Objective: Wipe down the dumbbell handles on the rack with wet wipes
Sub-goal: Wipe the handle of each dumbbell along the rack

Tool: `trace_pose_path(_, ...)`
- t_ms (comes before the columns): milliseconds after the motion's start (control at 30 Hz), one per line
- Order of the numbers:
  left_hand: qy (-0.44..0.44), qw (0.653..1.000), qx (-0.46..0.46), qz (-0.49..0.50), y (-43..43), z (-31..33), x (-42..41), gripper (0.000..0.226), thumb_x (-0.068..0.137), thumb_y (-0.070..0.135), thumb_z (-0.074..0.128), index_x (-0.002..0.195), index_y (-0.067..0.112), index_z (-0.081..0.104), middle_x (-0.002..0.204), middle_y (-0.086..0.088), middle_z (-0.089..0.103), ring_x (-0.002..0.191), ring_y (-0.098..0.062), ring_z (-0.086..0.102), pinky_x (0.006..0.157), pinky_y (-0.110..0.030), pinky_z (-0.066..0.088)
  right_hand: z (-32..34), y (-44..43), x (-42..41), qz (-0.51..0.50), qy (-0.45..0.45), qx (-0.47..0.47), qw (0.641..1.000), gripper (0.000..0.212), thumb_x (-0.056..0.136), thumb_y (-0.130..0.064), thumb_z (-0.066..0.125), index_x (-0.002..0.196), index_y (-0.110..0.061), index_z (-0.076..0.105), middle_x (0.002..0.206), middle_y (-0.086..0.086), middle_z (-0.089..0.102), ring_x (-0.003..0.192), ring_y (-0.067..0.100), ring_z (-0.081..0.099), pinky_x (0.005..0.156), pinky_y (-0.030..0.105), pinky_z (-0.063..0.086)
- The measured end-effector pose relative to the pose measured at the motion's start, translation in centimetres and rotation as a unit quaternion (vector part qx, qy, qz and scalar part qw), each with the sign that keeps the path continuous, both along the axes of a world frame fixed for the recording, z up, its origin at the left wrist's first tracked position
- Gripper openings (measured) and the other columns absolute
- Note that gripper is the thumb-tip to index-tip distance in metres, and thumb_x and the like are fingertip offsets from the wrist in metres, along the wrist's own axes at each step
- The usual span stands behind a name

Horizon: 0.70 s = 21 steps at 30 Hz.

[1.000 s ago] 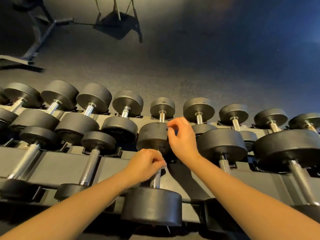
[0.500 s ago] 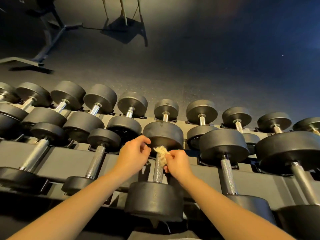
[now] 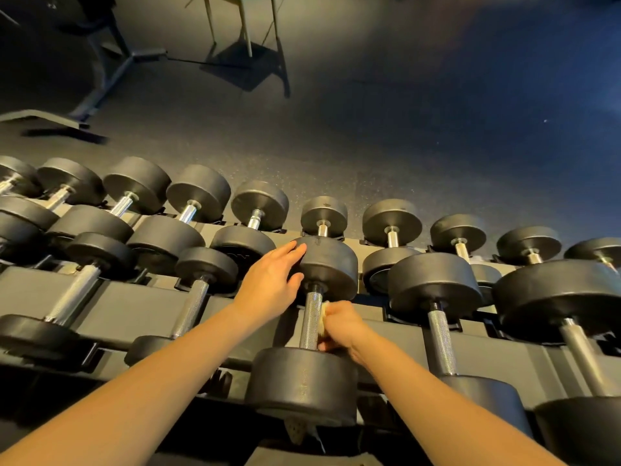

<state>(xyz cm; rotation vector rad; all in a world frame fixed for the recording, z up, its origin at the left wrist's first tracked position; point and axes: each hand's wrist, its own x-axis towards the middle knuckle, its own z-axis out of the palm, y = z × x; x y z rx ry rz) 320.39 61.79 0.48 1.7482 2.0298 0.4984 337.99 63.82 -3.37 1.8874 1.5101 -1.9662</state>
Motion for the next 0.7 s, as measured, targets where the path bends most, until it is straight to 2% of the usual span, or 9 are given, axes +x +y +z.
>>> trace_pose_path(33, -0.003, 1.0, -0.003, 0.0, 0.0, 0.0, -0.1, 0.061, 0.102, 0.027, 0.06, 0.159, 0.026, 0.037, 0.163, 0.003, 0.037, 0.151, -0.018, 0.033, 0.123, -0.038, 0.03, -0.1, 0.4, -0.4, -0.056, 0.023, -0.008, 0.998, 0.028, 0.103, -0.01, 0.048, 0.09, -0.011, 0.073, 0.091, 0.015, 0.072, 0.08, 0.028, 0.071, 0.075, 0.045, 0.064)
trace_pose_path(100, -0.011, 1.0, -0.01, -0.005, -0.3, -0.3, -0.2, 0.065, 0.101, 0.027, 0.061, 0.16, 0.028, 0.034, 0.165, 0.005, 0.034, 0.152, -0.017, 0.031, 0.124, -0.039, 0.03, 0.2, 0.7, -0.7, -0.085, 0.05, -0.017, 0.995, 0.03, 0.103, -0.01, 0.048, 0.085, -0.011, 0.072, 0.086, 0.015, 0.07, 0.076, 0.028, 0.07, 0.066, 0.04, 0.062)
trace_pose_path(233, -0.023, 1.0, -0.018, -0.006, -0.8, -0.9, -0.3, 0.072, 0.1, 0.026, 0.062, 0.162, 0.032, 0.026, 0.168, 0.009, 0.025, 0.154, -0.015, 0.026, 0.123, -0.039, 0.029, 1.4, 0.0, 0.4, 0.014, 0.038, -0.032, 0.999, 0.032, 0.097, -0.002, 0.051, 0.071, -0.011, 0.067, 0.073, 0.012, 0.066, 0.068, 0.02, 0.062, 0.072, 0.036, 0.059)
trace_pose_path(367, -0.025, 1.0, -0.019, -0.004, -1.0, -1.2, 0.1, 0.077, 0.099, 0.025, 0.063, 0.163, 0.032, 0.021, 0.17, 0.008, 0.021, 0.155, -0.017, 0.023, 0.122, -0.039, 0.032, 2.8, -0.2, 0.8, 0.082, -0.02, -0.013, 0.996, 0.03, 0.095, -0.008, 0.059, 0.067, -0.015, 0.066, 0.059, -0.001, 0.064, 0.062, 0.012, 0.059, 0.063, 0.024, 0.05)
trace_pose_path(433, -0.03, 0.999, -0.022, -0.008, -1.0, -1.1, 0.1, 0.077, 0.099, 0.026, 0.063, 0.163, 0.032, 0.021, 0.17, 0.008, 0.021, 0.155, -0.017, 0.024, 0.122, -0.04, 0.031, 3.2, -0.3, 1.0, 0.133, -0.064, -0.002, 0.989, 0.024, 0.094, -0.007, 0.057, 0.072, -0.012, 0.065, 0.065, 0.001, 0.062, 0.065, 0.013, 0.057, 0.06, 0.024, 0.046)
trace_pose_path(533, -0.04, 0.999, -0.031, -0.015, -1.0, -0.7, -0.2, 0.077, 0.099, 0.025, 0.063, 0.163, 0.032, 0.021, 0.17, 0.008, 0.02, 0.155, -0.017, 0.023, 0.124, -0.041, 0.03, 3.9, -0.4, 1.1, 0.224, -0.11, 0.025, 0.968, 0.011, 0.093, -0.008, 0.056, 0.086, -0.009, 0.065, 0.079, 0.006, 0.059, 0.071, 0.015, 0.055, 0.064, 0.027, 0.044)
trace_pose_path(633, -0.077, 0.996, -0.038, -0.006, -1.3, 0.0, -0.6, 0.07, 0.099, 0.026, 0.063, 0.161, 0.031, 0.03, 0.167, 0.006, 0.029, 0.152, -0.017, 0.03, 0.122, -0.04, 0.031, 4.9, -0.3, 0.6, 0.241, -0.134, 0.068, 0.959, 0.015, 0.091, -0.004, 0.057, 0.077, -0.008, 0.06, 0.067, 0.004, 0.053, 0.063, 0.015, 0.05, 0.058, 0.027, 0.041)
trace_pose_path(700, -0.092, 0.995, -0.032, 0.022, -2.0, 0.5, -1.2, 0.059, 0.099, 0.028, 0.063, 0.154, 0.03, 0.042, 0.157, 0.006, 0.044, 0.141, -0.016, 0.044, 0.115, -0.037, 0.04, 5.1, 0.0, 0.1, 0.206, -0.134, 0.08, 0.966, 0.012, 0.089, -0.005, 0.061, 0.079, -0.003, 0.066, 0.068, 0.008, 0.062, 0.061, 0.016, 0.056, 0.058, 0.028, 0.045)
